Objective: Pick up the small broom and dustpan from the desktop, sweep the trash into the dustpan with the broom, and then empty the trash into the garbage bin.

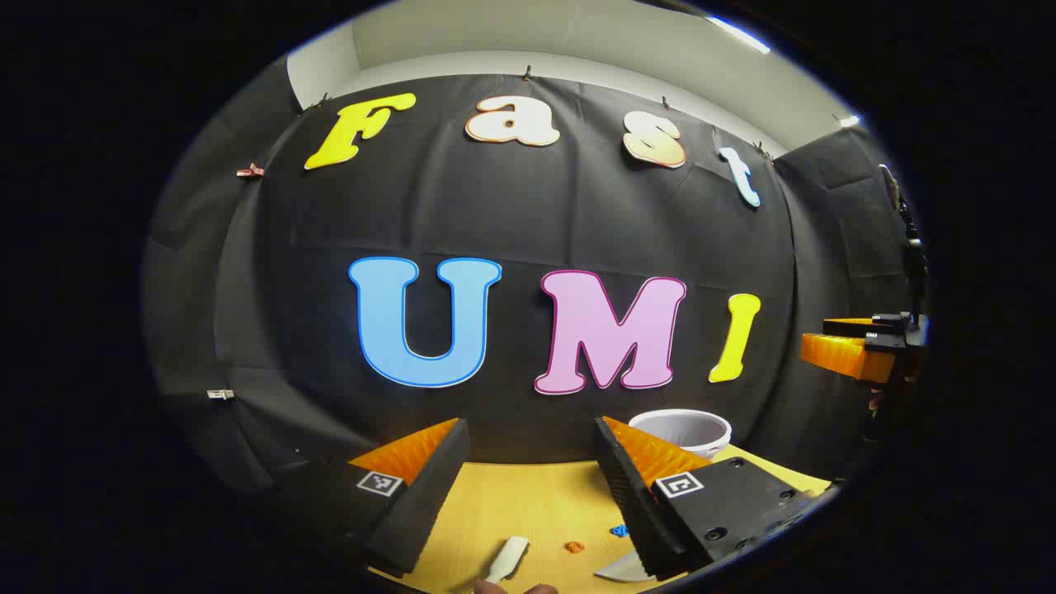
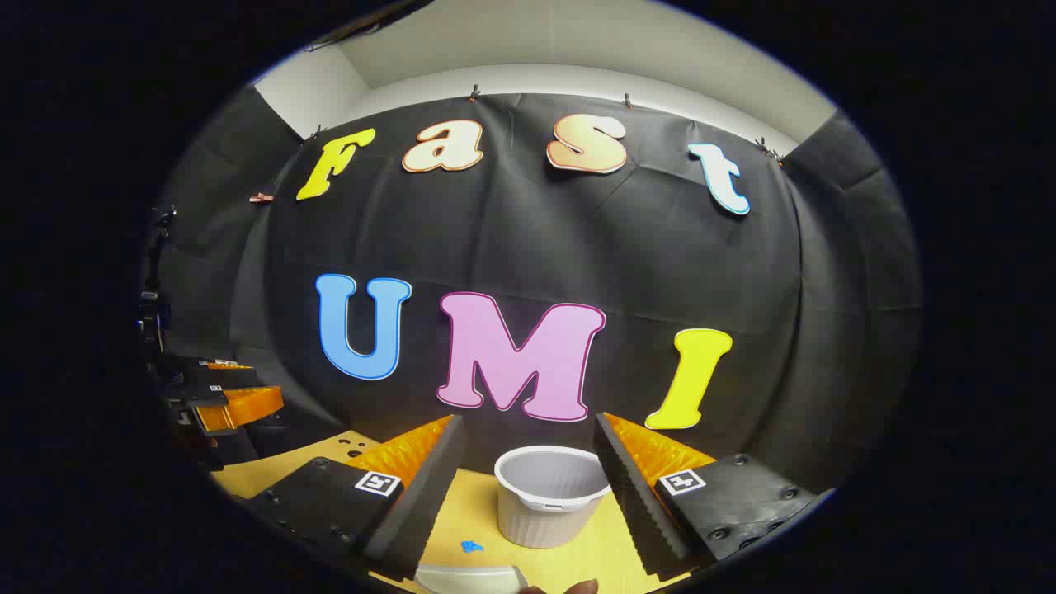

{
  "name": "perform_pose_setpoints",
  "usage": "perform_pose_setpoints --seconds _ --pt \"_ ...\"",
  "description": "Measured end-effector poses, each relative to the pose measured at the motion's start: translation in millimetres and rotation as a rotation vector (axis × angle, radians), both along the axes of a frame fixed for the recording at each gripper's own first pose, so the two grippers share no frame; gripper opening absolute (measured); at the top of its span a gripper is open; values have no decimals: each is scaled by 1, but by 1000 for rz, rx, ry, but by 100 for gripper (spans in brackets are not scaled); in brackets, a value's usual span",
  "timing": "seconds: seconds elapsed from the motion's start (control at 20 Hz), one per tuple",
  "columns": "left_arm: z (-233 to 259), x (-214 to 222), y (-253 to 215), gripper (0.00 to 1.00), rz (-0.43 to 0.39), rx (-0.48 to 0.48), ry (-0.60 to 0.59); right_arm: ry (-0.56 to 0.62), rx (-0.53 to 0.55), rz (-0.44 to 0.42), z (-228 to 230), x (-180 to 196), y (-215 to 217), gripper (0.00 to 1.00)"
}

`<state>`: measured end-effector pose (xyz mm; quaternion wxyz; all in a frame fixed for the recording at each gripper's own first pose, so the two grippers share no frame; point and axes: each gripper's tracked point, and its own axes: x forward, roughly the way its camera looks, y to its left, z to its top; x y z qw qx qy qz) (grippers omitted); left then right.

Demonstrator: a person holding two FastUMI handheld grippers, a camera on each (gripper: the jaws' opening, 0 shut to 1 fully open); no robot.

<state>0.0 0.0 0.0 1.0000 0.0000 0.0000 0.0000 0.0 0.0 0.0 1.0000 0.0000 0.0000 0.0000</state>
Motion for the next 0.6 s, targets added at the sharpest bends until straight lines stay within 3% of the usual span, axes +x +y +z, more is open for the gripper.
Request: perform_pose_setpoints --seconds 0.6 --pt "-1 -7 -4 95 -33 22 -1 -5 -19 -14 3 -15 7 97"
